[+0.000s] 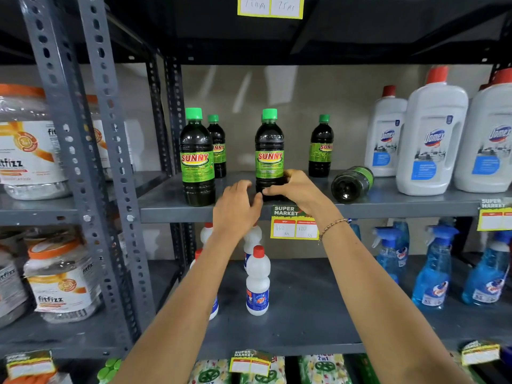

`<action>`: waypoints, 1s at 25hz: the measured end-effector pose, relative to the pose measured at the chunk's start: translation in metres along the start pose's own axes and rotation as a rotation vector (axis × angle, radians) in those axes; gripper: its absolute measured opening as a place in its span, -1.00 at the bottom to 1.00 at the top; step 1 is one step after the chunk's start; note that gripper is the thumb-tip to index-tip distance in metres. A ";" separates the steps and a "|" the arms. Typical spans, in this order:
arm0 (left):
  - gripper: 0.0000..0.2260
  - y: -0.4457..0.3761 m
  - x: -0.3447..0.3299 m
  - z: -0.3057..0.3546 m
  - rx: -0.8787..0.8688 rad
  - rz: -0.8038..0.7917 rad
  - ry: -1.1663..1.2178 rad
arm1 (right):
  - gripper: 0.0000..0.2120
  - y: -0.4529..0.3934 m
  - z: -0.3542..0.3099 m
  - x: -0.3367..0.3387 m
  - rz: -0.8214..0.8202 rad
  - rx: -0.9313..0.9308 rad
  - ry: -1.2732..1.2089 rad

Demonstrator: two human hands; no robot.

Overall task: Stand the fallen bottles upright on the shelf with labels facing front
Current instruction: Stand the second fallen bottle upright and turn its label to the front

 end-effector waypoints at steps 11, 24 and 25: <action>-0.70 -0.042 -0.033 0.000 0.109 -0.395 0.466 | -0.55 -0.003 0.005 0.010 -0.127 -0.011 0.100; -0.59 -0.026 -0.022 0.004 0.032 -0.355 0.586 | -0.58 0.019 -0.001 0.016 -0.176 0.025 0.002; -0.59 -0.026 -0.022 0.004 0.029 -0.353 0.578 | -0.58 0.020 -0.001 0.015 -0.173 0.026 0.002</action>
Point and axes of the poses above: each hand's wrist, its own y-axis away from the middle knuckle, its own x-axis out of the back of the hand, z = x × y, the point moved 10 cm from there along -y, towards the middle knuckle, and after that the axes turned 2 degrees about y, right-handed, at the moved point
